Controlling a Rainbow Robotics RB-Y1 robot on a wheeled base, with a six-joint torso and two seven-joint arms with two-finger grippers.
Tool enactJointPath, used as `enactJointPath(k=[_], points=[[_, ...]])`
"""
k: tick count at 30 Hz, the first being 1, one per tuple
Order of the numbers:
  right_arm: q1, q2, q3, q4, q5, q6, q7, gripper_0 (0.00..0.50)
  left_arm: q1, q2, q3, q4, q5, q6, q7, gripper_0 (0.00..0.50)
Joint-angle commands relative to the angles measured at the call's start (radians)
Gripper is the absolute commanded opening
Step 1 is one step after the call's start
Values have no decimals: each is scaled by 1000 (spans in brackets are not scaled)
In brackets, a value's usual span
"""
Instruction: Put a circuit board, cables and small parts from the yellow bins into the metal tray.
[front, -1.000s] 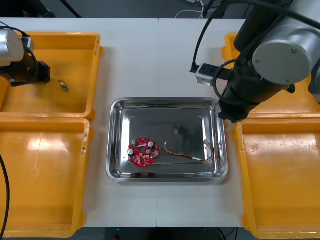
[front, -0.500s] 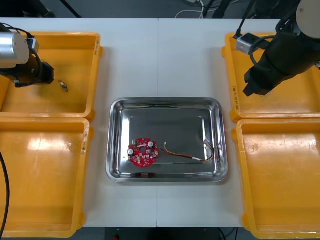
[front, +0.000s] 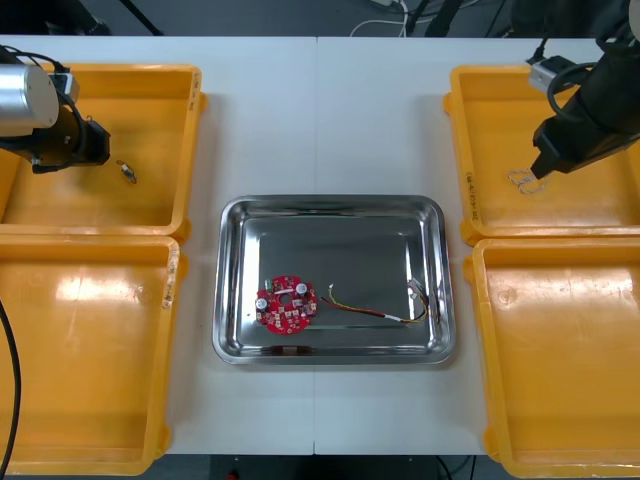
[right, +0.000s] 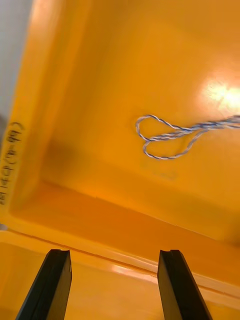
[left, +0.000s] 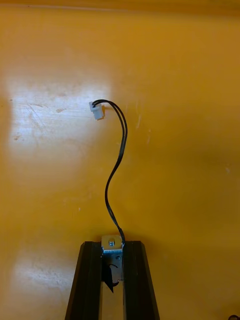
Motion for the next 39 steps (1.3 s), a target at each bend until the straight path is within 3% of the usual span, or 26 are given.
enactJointPath(k=[1, 11, 16, 23, 33, 39], points=[[-51, -3, -103, 43, 43, 5, -26, 500, -22, 18, -10, -57, 16, 56, -132, 0], [-77, 0, -161, 120, 55, -41, -119, 500, -21, 55, 53, -253, 3, 320, -128, 0], [-90, 46, -160, 120, 70, -64, -230, 500, -19, 55, 67, -370, -33, 451, -109, 0], [-97, 60, -114, 142, 89, -123, -277, 500, -13, 50, 66, -531, -60, 619, -75, 0], [-150, 53, -120, 326, 129, -242, -271, 500, 45, 28, 4, -788, -59, 765, 78, 0], [-153, 52, -135, 359, 185, -275, -280, 500, 73, -11, -36, -906, -50, 822, 193, 0]])
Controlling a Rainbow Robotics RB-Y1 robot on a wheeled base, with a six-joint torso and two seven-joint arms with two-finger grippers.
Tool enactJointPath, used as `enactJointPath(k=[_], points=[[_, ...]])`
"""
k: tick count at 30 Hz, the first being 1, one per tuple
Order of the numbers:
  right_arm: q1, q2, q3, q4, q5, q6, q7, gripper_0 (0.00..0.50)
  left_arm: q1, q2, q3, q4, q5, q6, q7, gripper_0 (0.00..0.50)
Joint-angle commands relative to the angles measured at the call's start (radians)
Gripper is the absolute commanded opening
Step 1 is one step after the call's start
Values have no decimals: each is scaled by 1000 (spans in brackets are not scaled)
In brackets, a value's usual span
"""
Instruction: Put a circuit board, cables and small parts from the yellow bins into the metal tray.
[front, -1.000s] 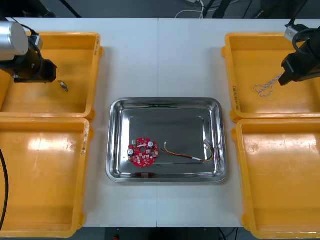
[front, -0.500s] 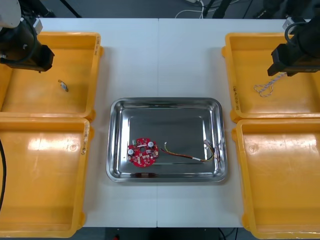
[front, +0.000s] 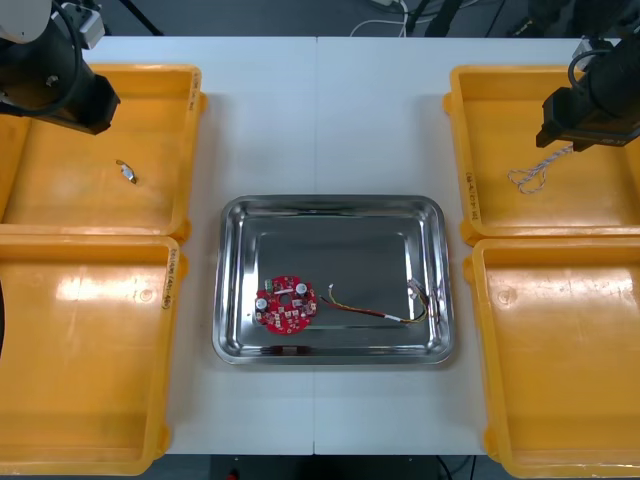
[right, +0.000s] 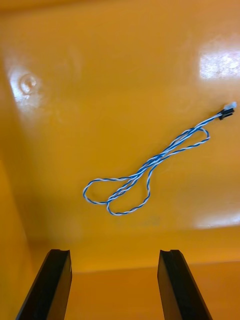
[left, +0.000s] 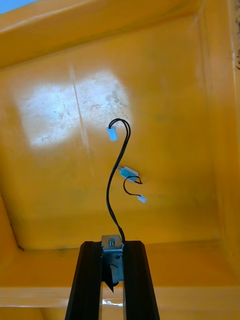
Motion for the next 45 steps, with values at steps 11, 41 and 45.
enactJointPath(k=[11, 41, 45], points=[[-128, 19, -124, 191, 109, -82, -90, 500, 51, -100, -153, -236, 35, 63, 442, 0], [-150, 82, -119, 366, 223, -265, -500, 500, 166, -192, -510, -253, 55, -182, 807, 0], [-150, 82, -131, 381, 224, -286, -504, 500, 178, -194, -530, -253, 55, -204, 820, 0]])
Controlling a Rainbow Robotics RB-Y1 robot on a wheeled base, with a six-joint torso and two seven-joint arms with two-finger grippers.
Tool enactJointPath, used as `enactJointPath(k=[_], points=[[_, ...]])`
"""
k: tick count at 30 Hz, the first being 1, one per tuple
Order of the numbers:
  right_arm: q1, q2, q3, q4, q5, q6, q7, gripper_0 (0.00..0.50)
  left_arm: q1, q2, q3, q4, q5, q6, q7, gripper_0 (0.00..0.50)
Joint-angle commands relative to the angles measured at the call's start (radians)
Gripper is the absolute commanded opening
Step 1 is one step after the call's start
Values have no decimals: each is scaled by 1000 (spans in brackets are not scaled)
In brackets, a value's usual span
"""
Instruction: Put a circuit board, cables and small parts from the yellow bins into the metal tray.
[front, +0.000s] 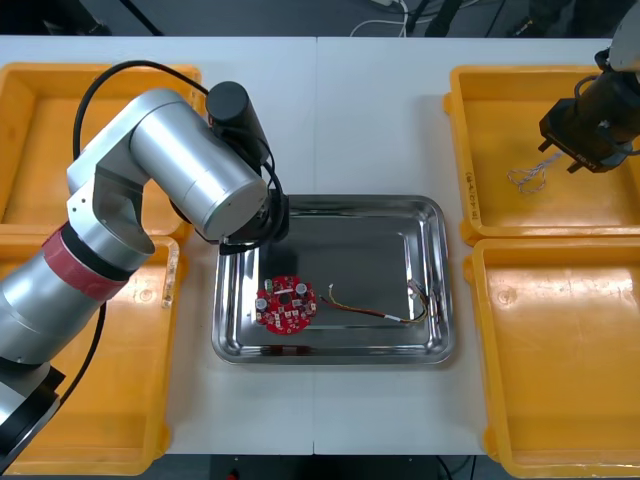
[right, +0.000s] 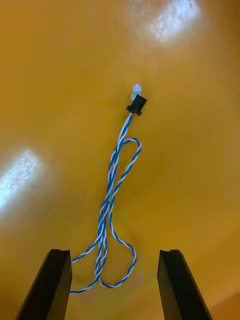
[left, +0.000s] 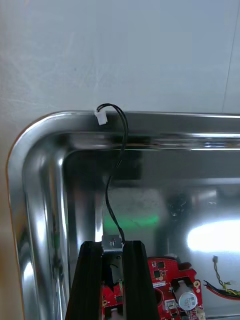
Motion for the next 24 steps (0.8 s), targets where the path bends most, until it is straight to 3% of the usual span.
enactJointPath(k=[1, 15, 24], points=[[-53, 8, -20, 4, 11, -26, -24, 500, 20, -19, -34, -33, 3, -29, -3, 0], [-53, 15, -46, 50, -18, -109, -74, 500, 42, -16, -69, 54, -25, -124, -3, 0], [-53, 31, -46, 66, -11, -139, -90, 500, 42, -16, -69, 54, -27, -124, -1, 0]])
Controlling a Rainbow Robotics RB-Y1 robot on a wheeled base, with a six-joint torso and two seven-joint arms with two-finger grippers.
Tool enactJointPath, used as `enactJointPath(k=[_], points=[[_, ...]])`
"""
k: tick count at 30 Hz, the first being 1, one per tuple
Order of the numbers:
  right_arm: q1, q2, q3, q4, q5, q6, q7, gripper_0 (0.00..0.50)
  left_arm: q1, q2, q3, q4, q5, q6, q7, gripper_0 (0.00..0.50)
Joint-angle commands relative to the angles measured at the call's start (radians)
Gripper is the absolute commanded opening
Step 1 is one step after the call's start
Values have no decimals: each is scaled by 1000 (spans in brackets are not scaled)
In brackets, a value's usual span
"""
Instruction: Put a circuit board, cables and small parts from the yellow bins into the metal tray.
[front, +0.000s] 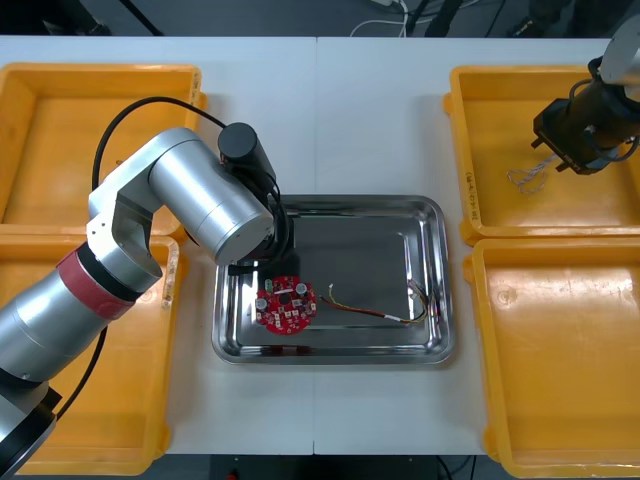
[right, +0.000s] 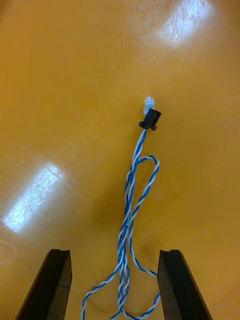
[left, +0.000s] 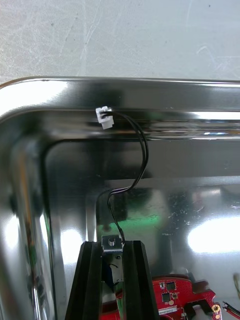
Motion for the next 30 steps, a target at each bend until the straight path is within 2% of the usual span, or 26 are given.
enactJointPath(k=[1, 9, 10, 11, 13, 15, 16, 17, 18, 29, 30], points=[[-52, 17, -22, 18, 0, -25, -24, 500, 5, -16, -11, -11, -13, -11, -1, 0], [-52, 23, -22, 62, -1, -54, -22, 500, 5, -16, -11, -13, -13, -30, 0, 6], [-52, 23, -22, 62, -1, -53, -24, 500, 5, -16, -13, -11, -13, -34, 0, 51], [-50, 24, -22, 62, 0, -53, -24, 500, 5, -14, -13, -11, -13, -39, 0, 159], [-50, 26, -22, 62, 0, -53, -24, 500, 5, -16, -13, -11, -16, -42, 3, 262], [-50, 27, -22, 62, 0, -53, -27, 500, 6, -16, -13, -11, -16, -51, 5, 391], [-50, 27, -22, 62, 0, -53, -27, 500, 5, -16, -13, -13, -16, -51, 5, 424], [-47, 30, -22, 62, 0, -53, -28, 500, 5, -16, -11, -11, -14, -54, 6, 479], [-46, 32, -22, 62, 0, -53, -30, 500, 6, -16, -13, -11, -16, -57, 8, 500], [-29, 35, -22, 62, -8, -57, -24, 500, 5, -13, -11, -13, -17, -85, 16, 500], [-29, 37, -22, 62, -8, -57, -24, 484, 5, -11, -9, -13, -19, -85, 14, 500]])
